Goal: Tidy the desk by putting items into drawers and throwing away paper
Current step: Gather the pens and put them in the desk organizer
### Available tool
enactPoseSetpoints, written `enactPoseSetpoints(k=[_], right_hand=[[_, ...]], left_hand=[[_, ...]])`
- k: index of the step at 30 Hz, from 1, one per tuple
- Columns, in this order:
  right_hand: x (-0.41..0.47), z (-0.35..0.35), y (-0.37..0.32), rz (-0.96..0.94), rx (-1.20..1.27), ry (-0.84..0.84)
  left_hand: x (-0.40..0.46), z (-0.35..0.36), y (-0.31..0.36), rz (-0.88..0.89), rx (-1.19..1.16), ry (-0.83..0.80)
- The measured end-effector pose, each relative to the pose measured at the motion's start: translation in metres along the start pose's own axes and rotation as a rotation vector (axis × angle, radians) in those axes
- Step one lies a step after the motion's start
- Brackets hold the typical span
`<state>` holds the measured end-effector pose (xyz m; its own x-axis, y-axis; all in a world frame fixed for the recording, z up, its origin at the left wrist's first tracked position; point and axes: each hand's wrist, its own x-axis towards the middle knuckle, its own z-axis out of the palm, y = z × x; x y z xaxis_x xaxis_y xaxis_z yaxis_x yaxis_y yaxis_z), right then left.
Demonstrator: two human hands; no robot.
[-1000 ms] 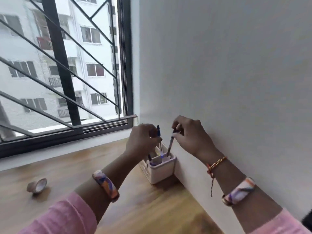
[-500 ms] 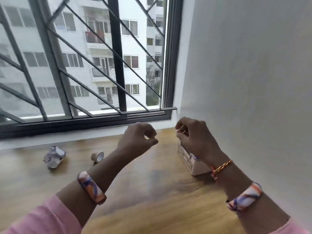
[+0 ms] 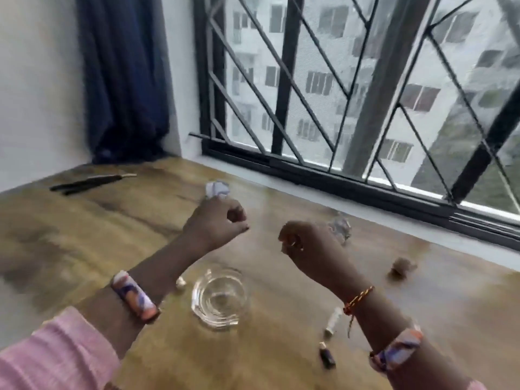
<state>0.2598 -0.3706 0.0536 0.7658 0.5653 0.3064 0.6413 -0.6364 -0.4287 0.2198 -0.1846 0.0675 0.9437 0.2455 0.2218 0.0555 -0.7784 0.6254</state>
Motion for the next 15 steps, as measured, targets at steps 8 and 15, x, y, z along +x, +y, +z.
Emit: enactPoseSetpoints(k=[8, 15], right_hand=[[0.087, 0.128, -0.066, -0.002, 0.009, -0.324], [0.142, 0.183, -0.079, 0.003, -0.092, -0.418]], left_hand=[[0.006, -0.082, -0.17, -0.378, 0.103, 0.116], [0.046, -0.116, -0.282, -0.685, 0.237, 0.205]])
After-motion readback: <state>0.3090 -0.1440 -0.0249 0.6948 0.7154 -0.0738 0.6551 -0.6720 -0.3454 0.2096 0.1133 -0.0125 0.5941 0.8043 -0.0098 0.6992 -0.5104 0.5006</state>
